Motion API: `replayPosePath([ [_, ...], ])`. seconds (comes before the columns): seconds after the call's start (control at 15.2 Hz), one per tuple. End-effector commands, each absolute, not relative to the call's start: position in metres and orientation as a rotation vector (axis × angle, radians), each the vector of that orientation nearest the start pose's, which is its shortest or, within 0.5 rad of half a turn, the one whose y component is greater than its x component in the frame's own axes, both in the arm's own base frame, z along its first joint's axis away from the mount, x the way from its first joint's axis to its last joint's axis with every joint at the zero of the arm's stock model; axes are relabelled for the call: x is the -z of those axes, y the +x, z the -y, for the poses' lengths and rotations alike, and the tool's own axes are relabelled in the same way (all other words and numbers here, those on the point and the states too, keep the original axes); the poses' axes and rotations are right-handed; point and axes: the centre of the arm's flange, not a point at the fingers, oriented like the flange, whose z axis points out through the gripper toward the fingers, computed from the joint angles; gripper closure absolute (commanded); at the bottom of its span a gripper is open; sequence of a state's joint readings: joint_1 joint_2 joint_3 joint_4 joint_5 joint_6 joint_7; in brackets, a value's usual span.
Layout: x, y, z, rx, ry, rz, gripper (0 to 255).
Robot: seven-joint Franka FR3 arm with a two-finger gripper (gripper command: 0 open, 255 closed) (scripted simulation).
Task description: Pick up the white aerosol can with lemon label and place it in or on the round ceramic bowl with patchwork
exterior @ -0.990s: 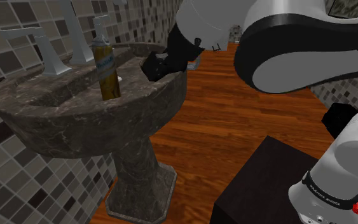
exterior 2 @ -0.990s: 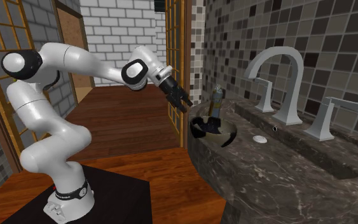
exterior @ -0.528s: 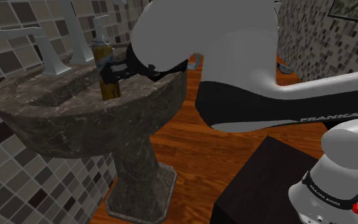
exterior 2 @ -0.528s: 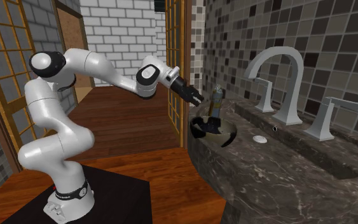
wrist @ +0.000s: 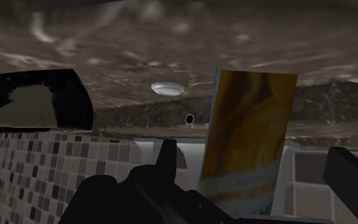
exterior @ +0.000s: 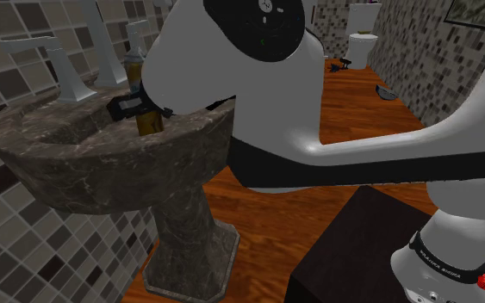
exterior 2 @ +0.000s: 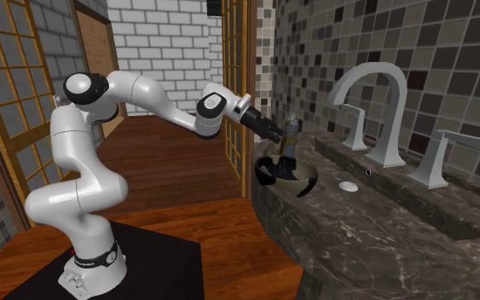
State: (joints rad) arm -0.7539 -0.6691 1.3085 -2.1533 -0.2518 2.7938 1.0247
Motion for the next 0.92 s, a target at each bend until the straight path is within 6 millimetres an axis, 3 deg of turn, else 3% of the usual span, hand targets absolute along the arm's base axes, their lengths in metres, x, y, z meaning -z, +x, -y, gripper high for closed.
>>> replayPosePath([
  [0.0, -0.5241, 0.4144, -0.3958, 1.634, -2.737, -0.048, 0],
  [0.53, -0.5227, 0.4170, -0.3956, 1.634, -2.737, -0.048, 0],
  [0.59, -0.5227, 0.4170, -0.3956, 1.634, -2.737, -0.048, 255],
  [0.86, -0.5228, 0.4169, -0.3956, 1.634, -2.737, -0.048, 255],
])
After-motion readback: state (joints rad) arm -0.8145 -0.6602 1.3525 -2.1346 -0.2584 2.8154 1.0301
